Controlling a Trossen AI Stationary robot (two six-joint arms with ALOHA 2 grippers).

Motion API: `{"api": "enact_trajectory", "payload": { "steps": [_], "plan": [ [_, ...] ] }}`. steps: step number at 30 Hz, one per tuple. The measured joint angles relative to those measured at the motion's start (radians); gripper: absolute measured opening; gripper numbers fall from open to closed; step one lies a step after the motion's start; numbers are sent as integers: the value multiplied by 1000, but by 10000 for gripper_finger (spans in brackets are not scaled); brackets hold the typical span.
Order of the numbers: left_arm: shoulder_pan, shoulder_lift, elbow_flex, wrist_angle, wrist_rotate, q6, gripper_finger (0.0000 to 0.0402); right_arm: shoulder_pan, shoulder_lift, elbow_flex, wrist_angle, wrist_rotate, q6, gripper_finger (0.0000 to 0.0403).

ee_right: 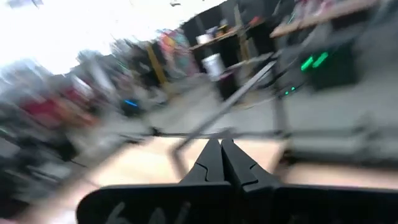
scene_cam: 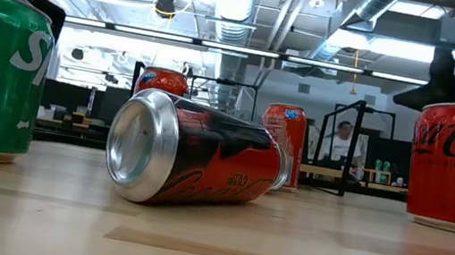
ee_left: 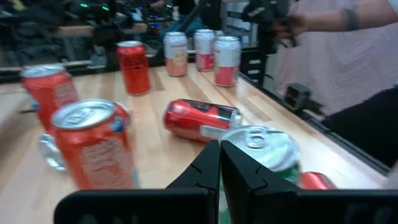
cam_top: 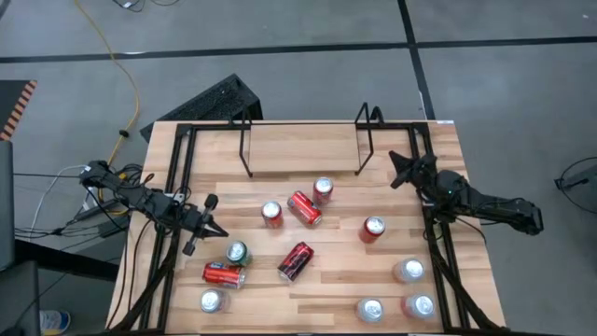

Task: Place canned beverage on shelf
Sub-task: Put the red soda can on the shelf

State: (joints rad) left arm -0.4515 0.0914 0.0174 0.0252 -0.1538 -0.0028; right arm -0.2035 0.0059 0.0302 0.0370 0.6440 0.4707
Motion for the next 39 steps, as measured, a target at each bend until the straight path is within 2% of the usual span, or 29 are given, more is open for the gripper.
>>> {"api": "enact_trajectory", "payload": {
  "steps": [2,5,12,20,25,29,39],
  "plan": [
    [0,0,0,3,-21,3,0,0,0,-1,13,-45,147,0],
    [0,0,0,13,-57,-53,0,0,0,-1,15,-59,261,0],
    [0,0,0,15,-90,-236,0,-2,0,-1,20,-64,263,0],
    [0,0,-1,30,-115,-254,0,-2,0,1,24,-67,254,0],
    [1,0,-2,181,-216,-299,0,5,0,1,36,-91,177,0],
    [0,0,-2,348,-300,-258,0,21,0,2,72,-99,172,0],
    [1,0,-1,560,-341,-182,0,40,0,2,76,-102,173,0]
  ]
}}
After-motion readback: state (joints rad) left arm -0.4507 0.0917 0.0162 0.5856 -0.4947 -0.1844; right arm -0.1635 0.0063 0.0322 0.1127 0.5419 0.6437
